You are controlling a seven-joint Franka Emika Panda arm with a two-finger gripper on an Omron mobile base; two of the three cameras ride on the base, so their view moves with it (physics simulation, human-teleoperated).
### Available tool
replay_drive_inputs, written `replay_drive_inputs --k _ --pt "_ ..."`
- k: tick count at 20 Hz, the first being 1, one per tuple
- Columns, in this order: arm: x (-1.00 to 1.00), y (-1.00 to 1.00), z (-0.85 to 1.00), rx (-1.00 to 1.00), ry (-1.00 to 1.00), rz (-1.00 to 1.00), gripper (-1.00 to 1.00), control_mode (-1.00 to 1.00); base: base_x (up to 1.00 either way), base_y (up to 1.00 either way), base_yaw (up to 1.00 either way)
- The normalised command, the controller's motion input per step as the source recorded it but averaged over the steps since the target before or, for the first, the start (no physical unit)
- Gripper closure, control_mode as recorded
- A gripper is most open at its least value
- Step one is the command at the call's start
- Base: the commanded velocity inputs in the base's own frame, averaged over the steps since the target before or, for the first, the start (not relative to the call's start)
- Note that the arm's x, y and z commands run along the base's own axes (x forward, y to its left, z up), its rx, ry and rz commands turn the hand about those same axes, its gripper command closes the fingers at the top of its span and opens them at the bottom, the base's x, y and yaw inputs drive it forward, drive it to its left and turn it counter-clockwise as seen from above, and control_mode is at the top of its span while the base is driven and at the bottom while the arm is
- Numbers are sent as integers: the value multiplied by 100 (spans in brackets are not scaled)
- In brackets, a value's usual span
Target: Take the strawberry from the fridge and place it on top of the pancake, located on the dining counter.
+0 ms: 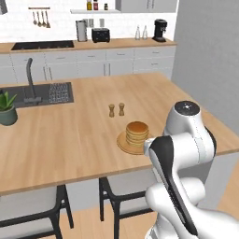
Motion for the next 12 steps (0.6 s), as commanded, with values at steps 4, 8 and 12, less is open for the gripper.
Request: replay_drive_inputs --k 4,8,12 --pt "0 0 0 0 0 0 100 100 38 -3 2" --pt "0 0 0 0 0 0 100 100 53 -3 4" --pt "40 -8 11 0 0 5 100 -100 29 -6 3"
